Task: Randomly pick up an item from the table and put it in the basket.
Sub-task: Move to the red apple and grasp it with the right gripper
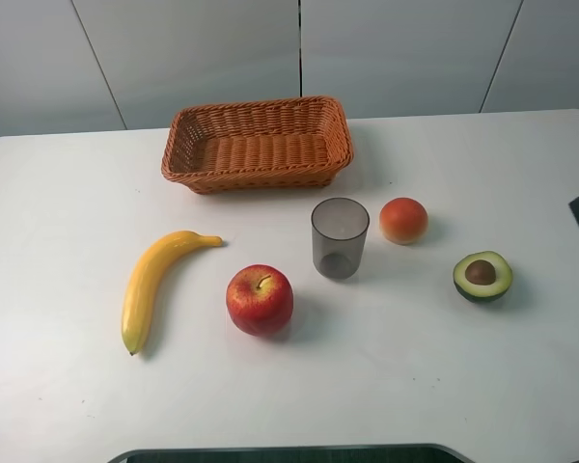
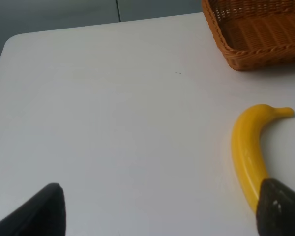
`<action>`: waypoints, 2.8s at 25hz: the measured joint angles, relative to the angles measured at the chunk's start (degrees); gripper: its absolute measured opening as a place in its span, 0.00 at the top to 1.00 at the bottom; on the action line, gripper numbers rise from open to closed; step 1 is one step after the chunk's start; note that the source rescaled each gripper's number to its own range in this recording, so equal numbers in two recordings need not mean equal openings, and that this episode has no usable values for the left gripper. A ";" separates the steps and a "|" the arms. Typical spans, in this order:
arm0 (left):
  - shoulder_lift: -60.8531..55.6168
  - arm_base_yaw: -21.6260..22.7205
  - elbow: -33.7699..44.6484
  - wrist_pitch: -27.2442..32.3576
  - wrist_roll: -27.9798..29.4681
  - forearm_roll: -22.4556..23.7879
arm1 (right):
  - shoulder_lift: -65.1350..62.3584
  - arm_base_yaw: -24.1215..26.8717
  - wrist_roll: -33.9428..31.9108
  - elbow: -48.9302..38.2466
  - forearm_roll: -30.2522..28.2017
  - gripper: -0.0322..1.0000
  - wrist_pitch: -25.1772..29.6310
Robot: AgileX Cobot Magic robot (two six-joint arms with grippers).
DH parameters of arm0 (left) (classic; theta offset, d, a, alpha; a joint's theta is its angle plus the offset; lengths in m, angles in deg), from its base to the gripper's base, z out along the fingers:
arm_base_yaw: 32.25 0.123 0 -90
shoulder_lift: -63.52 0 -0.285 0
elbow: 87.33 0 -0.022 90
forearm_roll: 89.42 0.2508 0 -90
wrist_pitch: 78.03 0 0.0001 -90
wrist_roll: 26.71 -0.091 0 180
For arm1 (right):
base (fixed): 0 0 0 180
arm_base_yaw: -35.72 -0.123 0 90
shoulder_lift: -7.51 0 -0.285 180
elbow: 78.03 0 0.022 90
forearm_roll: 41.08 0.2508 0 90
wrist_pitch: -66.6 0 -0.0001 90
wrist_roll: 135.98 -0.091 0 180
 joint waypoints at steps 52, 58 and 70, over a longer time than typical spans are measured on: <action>0.00 0.00 0.00 0.00 -0.10 0.00 | 74.48 -43.48 8.91 34.48 -8.42 0.00 -13.79; 0.00 0.00 0.00 0.00 -0.10 0.00 | 77.18 -43.33 8.81 34.55 -7.17 0.00 -15.02; 0.00 0.00 0.00 0.00 -0.10 0.00 | 77.40 -43.19 8.95 34.55 -6.76 0.93 -15.29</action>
